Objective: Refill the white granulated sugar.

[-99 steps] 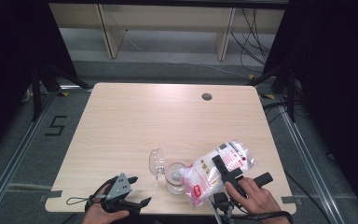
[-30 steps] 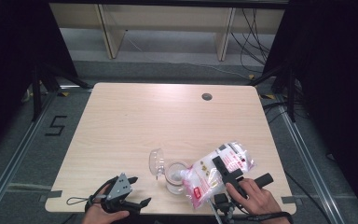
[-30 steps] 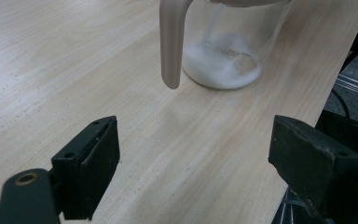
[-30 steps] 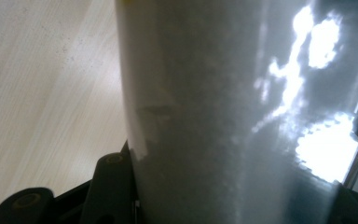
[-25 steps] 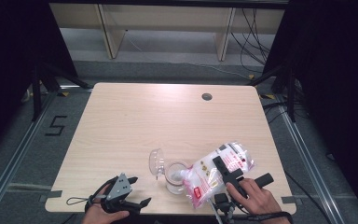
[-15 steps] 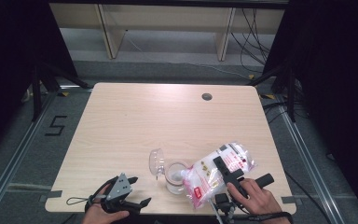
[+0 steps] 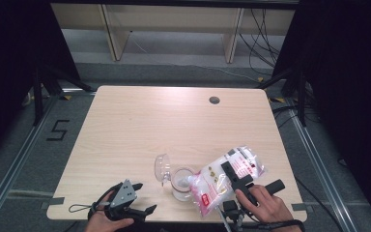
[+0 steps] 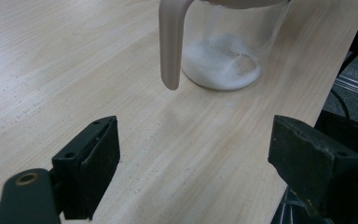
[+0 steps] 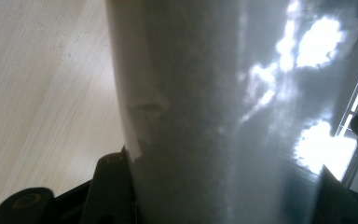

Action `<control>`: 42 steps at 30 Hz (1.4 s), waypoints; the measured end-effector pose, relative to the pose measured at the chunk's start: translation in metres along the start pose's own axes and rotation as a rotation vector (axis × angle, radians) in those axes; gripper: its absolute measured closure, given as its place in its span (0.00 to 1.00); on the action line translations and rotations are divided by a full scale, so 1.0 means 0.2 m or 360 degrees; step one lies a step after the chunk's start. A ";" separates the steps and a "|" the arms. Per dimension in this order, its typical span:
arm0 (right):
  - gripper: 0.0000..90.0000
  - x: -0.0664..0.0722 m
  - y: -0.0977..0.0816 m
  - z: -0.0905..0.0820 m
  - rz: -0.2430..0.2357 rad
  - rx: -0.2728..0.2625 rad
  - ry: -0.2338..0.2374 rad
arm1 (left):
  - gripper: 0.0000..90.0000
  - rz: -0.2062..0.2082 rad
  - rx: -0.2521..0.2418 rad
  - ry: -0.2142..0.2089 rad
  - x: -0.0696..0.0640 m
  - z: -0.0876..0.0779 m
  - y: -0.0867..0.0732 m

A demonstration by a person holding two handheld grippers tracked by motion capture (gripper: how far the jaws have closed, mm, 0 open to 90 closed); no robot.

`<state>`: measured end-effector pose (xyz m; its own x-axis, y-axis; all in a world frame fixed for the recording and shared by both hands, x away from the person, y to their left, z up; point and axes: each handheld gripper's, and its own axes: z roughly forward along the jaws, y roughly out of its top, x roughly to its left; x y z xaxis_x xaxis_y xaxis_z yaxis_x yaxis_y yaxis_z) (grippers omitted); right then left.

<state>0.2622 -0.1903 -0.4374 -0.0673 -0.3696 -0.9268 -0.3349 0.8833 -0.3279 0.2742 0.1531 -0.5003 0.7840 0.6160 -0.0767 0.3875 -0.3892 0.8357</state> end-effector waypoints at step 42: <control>0.62 0.00 0.00 0.01 0.0037 -0.0020 0.0017 | 0.18 0.0019 0.0016 0.0013 0.01 -0.01 0.01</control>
<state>0.2635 -0.1909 -0.4382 -0.0852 -0.3522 -0.9320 -0.3447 0.8881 -0.3041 0.2753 0.1550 -0.4987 0.7848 0.6167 -0.0621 0.3829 -0.4036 0.8310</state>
